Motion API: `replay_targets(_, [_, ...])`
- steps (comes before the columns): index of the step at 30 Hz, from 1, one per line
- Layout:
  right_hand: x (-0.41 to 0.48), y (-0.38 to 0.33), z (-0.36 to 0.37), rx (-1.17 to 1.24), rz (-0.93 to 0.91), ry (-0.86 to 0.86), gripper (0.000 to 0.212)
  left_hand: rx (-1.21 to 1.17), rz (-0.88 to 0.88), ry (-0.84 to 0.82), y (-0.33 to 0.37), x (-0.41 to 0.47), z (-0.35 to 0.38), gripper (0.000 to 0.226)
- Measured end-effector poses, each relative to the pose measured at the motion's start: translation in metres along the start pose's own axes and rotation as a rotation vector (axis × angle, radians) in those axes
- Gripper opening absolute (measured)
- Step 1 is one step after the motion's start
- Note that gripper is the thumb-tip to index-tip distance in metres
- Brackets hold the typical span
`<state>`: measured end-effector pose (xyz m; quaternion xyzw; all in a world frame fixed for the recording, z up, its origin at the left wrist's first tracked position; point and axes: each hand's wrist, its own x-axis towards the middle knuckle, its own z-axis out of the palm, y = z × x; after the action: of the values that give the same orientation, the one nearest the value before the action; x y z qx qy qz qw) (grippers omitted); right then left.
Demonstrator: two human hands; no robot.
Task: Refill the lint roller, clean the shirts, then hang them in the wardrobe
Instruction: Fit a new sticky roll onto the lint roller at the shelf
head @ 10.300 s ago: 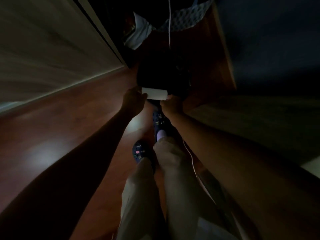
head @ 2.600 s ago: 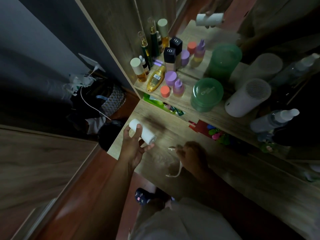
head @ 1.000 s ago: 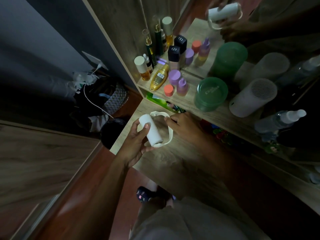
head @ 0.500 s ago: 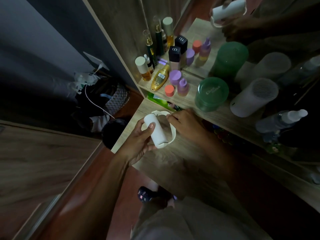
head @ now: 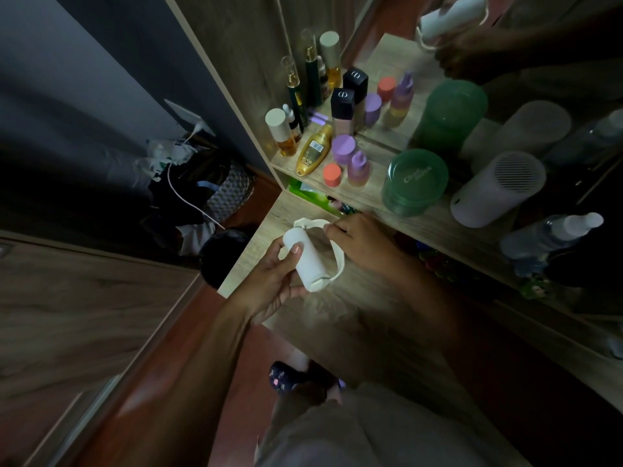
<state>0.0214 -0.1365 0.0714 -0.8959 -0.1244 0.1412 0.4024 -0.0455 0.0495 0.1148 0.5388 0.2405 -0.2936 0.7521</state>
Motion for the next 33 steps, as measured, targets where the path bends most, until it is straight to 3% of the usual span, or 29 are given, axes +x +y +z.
replay_targets(7, [0.006,-0.001,-0.006,0.090,0.075,-0.094,0.056,-0.024,-0.012,-0.028,-0.006,0.001,0.002,0.045])
replay_targets(19, [0.000,-0.001,0.012,-0.152,0.088,-0.039,0.052,0.158,-0.035,-0.001,-0.016,0.004,-0.006,0.039])
replay_targets(26, [-0.002,-0.004,0.019,-0.145,0.048,-0.022,0.050,0.279,-0.046,0.019,-0.012,0.006,-0.009,0.045])
replay_targets(30, [-0.001,-0.004,0.019,-0.113,-0.014,0.013,0.052,0.415,0.054,0.037,-0.010,0.010,-0.012,0.052])
replay_targets(33, [-0.003,-0.003,0.019,-0.057,-0.099,0.037,0.042,0.531,0.152,0.040,-0.007,0.013,-0.017,0.069])
